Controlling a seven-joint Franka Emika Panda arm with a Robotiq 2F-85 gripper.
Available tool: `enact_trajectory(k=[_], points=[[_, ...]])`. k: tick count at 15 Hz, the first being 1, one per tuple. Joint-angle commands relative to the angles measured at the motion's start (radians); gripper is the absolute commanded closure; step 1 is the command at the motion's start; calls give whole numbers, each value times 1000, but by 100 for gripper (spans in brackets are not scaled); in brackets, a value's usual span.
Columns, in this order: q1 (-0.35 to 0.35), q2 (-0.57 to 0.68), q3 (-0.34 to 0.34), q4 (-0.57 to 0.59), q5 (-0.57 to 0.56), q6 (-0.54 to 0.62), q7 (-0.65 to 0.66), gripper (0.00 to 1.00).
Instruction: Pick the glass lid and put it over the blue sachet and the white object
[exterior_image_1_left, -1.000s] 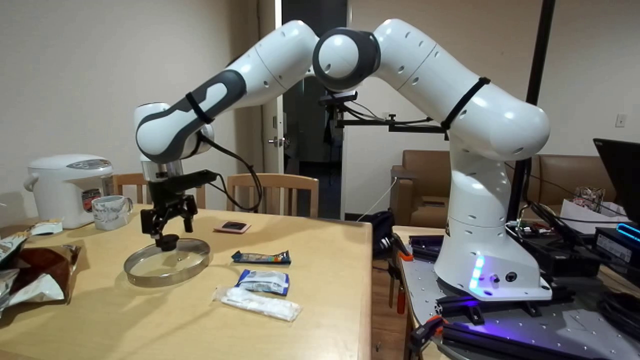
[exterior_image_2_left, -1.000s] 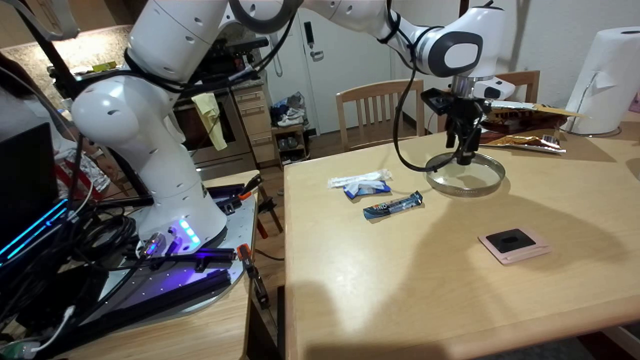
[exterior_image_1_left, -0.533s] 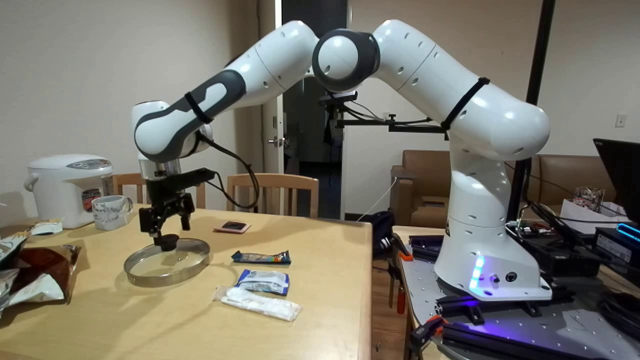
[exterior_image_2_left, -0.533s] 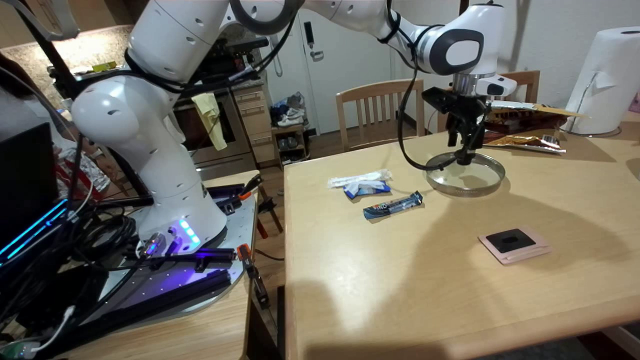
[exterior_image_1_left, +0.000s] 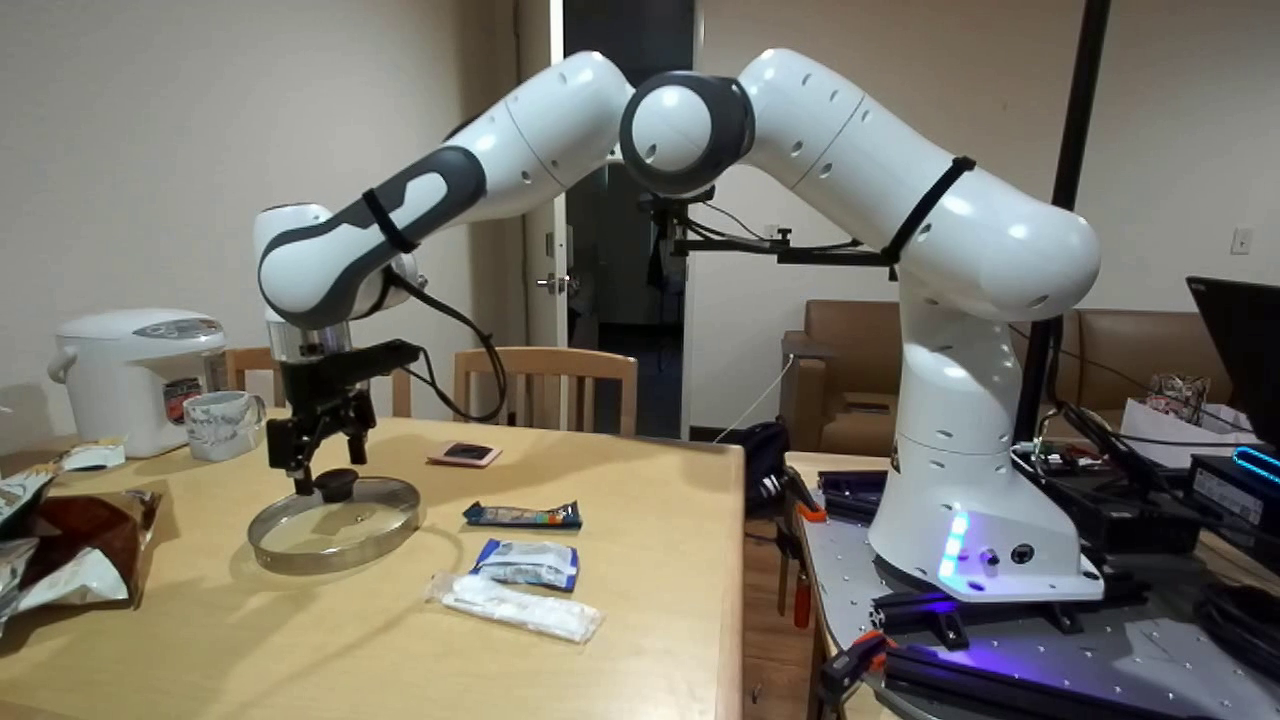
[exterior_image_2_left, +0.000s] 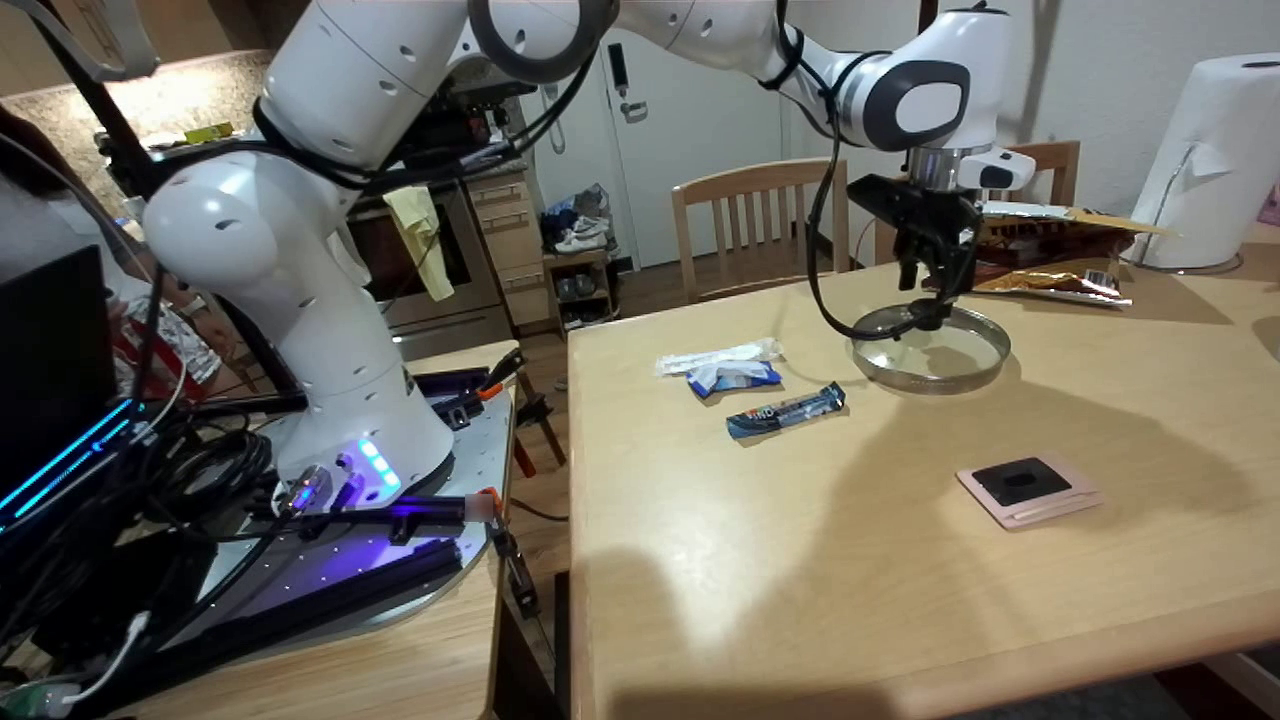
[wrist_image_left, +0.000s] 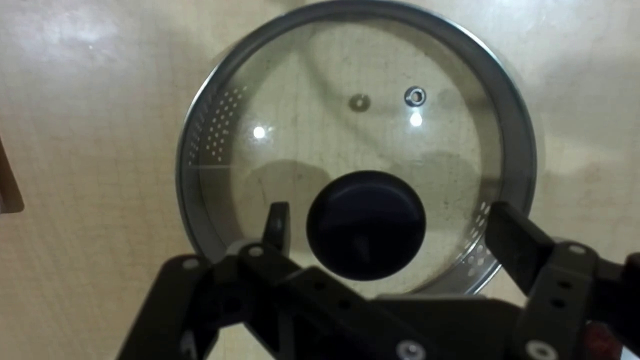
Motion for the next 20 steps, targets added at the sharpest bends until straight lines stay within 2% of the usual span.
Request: enact_trajectory(k=[1,2,4,5,6,7,11,20], points=[[-10,33,13,44,-9,2,-34,0],[-9,37,11,48,-10,2,-30,0],[-11,41,10,55,-8,-2,-28,11],[-12,42,10,57,-9,-3,-29,12],[-13,45,8,60,-9,-3,-26,35],[-14,48,8,63,-9,-4,-26,36],[-20,51,6,67,-7,-2,-26,64],[-11,5,-14,31,-11,7,15,66]])
